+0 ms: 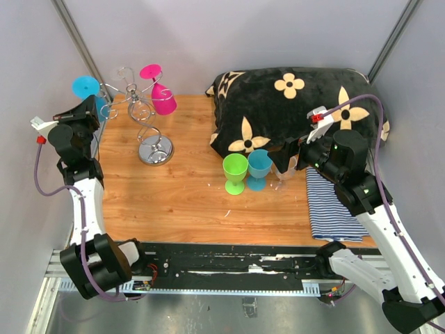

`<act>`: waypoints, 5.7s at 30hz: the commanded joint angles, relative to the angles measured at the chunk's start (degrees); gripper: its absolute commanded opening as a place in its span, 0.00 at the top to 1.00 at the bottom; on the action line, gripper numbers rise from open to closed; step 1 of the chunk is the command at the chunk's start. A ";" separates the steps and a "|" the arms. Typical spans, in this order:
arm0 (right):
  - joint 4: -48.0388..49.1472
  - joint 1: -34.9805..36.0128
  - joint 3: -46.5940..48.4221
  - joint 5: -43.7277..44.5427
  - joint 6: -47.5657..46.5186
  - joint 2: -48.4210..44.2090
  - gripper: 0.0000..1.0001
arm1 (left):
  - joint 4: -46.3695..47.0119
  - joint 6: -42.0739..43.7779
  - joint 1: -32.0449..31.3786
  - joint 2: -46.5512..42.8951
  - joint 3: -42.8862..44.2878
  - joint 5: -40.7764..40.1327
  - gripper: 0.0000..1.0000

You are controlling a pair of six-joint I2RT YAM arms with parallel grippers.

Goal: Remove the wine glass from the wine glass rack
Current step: Pick up the wine glass from the wine rack, then place the wine glass at the center of the board.

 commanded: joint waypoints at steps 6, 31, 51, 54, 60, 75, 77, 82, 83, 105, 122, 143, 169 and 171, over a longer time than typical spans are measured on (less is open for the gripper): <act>1.60 1.24 -1.40 3.68 -4.90 -1.10 0.02 | -7.75 4.46 0.23 -10.14 1.44 -6.46 0.99; 1.18 3.64 4.93 -12.00 3.35 1.45 0.02 | -47.07 29.11 -6.46 -43.17 -1.82 3.28 0.99; 10.95 5.83 4.29 -27.02 15.07 12.85 0.05 | -53.64 50.47 -15.72 -41.01 -9.02 49.80 1.00; 13.71 8.28 4.99 -29.66 15.58 15.88 0.06 | -56.48 53.28 -18.03 -36.15 -6.32 49.94 1.00; 16.83 13.20 8.41 -33.61 15.86 21.44 0.06 | -55.81 58.19 -21.44 -29.07 -4.65 51.61 0.99; 15.31 22.21 11.62 -33.07 15.08 31.70 0.13 | -52.00 60.30 -25.85 -25.25 -5.56 55.59 1.00; 15.59 22.47 11.66 -32.81 15.50 32.47 0.17 | -51.19 59.95 -26.35 -25.42 -5.88 56.35 0.99; 20.23 22.60 11.81 -35.69 19.17 34.68 0.50 | -50.46 59.52 -27.22 -25.87 -6.80 57.36 0.99; 20.71 22.58 12.21 -36.02 19.82 35.17 0.59 | -50.64 59.69 -27.24 -25.89 -6.96 57.16 1.00; 24.24 22.92 11.59 -35.68 20.59 33.23 0.99 | -20.89 35.86 -36.08 -27.55 -16.15 45.97 0.64; 8.38 11.53 13.60 -17.63 13.44 22.70 0.23 | -44.49 69.71 -37.09 -34.11 -15.76 50.02 0.99; -1.28 7.30 19.53 -38.60 16.51 34.41 0.16 | -31.33 79.09 -60.81 -34.44 -15.62 38.62 0.99; 9.32 10.10 17.10 -58.97 22.09 34.25 0.98 | -25.48 76.20 -60.81 -35.17 -21.36 42.70 0.99; 8.90 10.10 16.42 -56.82 21.57 32.76 0.99 | -24.26 74.43 -60.81 -35.98 -22.20 40.63 0.91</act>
